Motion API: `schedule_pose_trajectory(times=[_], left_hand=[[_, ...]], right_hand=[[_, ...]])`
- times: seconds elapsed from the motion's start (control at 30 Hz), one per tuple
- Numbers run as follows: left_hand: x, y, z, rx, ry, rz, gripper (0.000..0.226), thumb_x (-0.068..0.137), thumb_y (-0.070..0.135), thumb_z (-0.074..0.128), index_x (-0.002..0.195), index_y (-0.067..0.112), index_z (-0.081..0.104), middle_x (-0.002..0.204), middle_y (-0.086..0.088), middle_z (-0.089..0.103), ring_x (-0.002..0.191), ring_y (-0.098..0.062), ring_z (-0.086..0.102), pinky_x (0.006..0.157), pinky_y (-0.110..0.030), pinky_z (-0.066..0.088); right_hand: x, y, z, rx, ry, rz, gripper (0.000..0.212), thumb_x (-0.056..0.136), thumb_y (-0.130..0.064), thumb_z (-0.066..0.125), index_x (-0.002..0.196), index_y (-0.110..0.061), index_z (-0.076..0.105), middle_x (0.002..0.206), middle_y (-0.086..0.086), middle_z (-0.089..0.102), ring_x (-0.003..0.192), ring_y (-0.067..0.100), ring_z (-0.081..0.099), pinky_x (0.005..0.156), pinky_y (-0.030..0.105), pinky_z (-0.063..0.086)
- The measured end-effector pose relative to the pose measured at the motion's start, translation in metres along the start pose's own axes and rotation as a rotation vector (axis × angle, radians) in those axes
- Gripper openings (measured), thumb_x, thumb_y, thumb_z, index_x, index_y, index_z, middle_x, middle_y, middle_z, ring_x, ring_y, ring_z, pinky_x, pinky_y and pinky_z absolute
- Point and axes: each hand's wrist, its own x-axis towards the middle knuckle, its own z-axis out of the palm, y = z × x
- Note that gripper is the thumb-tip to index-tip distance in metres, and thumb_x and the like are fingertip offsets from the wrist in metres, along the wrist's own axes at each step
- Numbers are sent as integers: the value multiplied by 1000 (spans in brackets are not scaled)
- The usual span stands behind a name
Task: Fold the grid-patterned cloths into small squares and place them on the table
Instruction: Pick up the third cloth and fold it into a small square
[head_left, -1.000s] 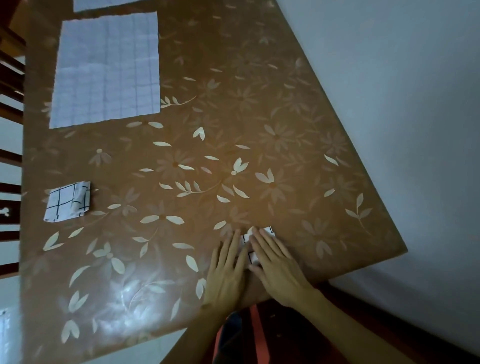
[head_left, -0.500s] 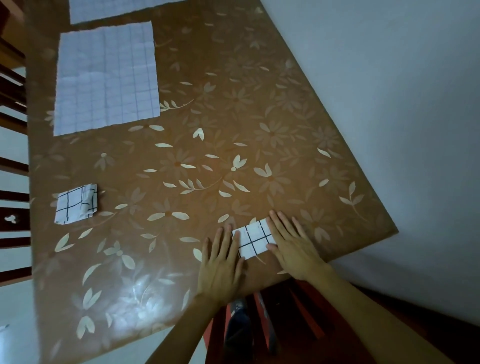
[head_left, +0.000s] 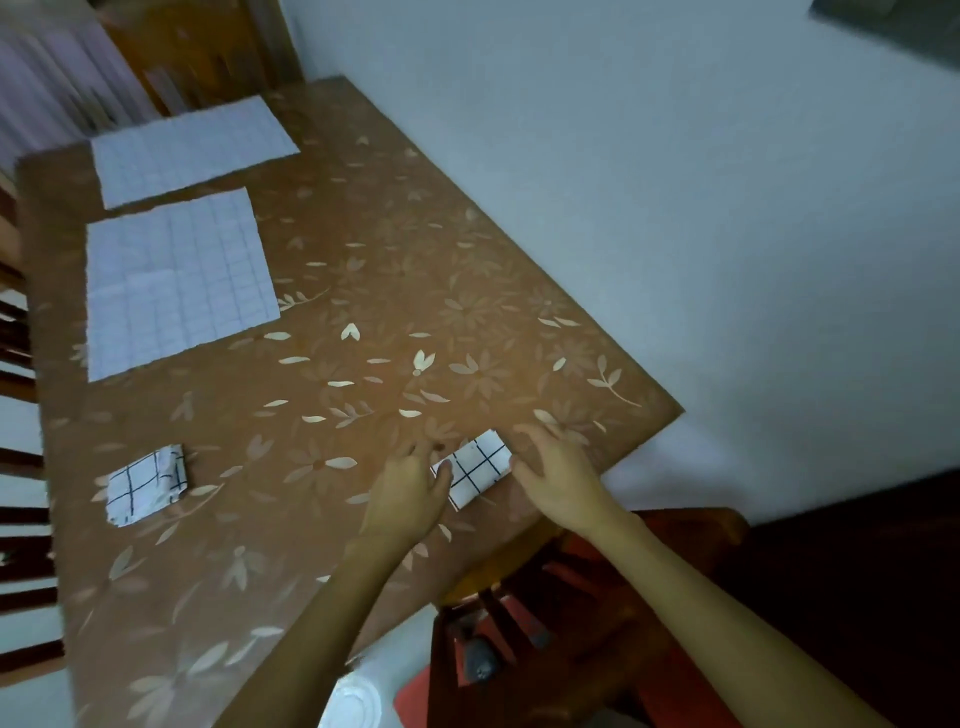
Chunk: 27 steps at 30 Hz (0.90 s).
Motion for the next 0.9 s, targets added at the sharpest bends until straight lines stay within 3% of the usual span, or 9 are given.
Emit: schedule_pose_trajectory(times=[0.13,0.2,0.27,0.47,0.6,0.9], left_hand=[[-15,18,-22,-33,21,67,32,97,23,55,127,13,62,125,-5,64,116,-25,59,86,-34,47],[-22,28,-34,-40,42,103,32,97,22,55,125,12,63,123,-8,66,115,-26,60,89,-34,47],[-32,37,-44,-67,76,123,30,97,22,54,124,13,64,122,-8,68,112,-26,63,89,-35,48],[-94,58,-78,-115,169,194,29,98,21,57,125,14,65,123,-5,68,112,-21,64,88,-28,44],[-151,62,-108,-157,255,199,28,98,20,58,125,14,65,121,-3,70,105,-16,64,87,-25,45],[-256,33,-181,-64,345,193,30,99,29,58,125,15,64,121,-7,70,107,-22,66,93,-41,55]], right_hand=[[-28,-20,-27,59,87,14,44,97,-24,60,139,-15,52,139,2,55,132,18,49,102,21,35],[-41,-29,-38,103,127,13,45,95,-27,61,139,-18,53,136,1,58,129,17,52,104,27,41],[-54,-39,-47,142,154,18,46,95,-28,60,139,-19,52,137,1,58,130,16,53,108,36,44],[-116,-82,-65,215,197,-48,48,97,-28,60,143,-21,46,141,-4,55,132,9,49,111,31,41],[-171,-111,-69,241,278,-92,49,96,-31,60,142,-24,46,140,-6,56,131,11,52,111,39,43],[-265,-199,-63,200,335,-234,45,97,-33,59,140,-23,50,140,-7,55,130,10,51,112,37,41]])
